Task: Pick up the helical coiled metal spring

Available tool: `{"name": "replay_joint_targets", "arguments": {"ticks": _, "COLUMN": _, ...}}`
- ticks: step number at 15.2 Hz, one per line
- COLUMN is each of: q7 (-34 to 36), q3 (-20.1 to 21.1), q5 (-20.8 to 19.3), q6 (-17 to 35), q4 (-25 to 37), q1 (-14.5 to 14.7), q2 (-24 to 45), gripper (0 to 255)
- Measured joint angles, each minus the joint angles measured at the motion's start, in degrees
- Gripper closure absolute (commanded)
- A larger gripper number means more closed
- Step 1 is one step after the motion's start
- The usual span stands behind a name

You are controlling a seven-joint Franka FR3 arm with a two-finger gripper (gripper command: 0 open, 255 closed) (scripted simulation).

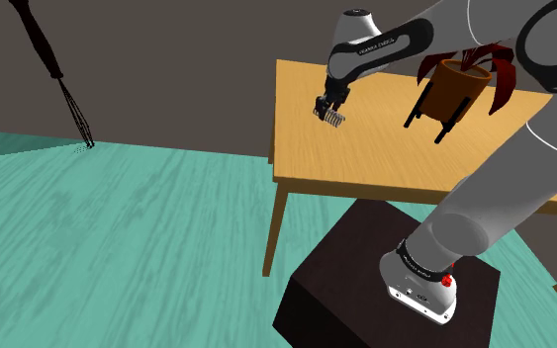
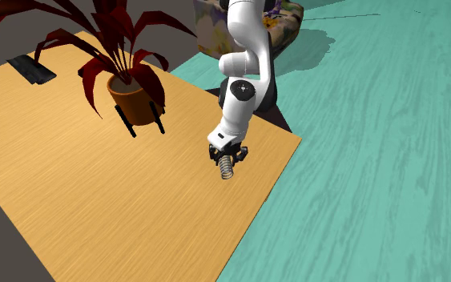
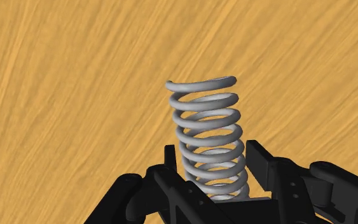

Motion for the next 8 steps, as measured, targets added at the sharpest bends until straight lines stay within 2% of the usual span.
{"name": "replay_joint_targets", "arguments": {"ticks": 8, "q7": -0.49, "q3": 0.23, "q5": 0.08, "q6": -5.60, "q4": 3.26, "q1": 0.14, "q2": -2.37, "gripper": 255}}
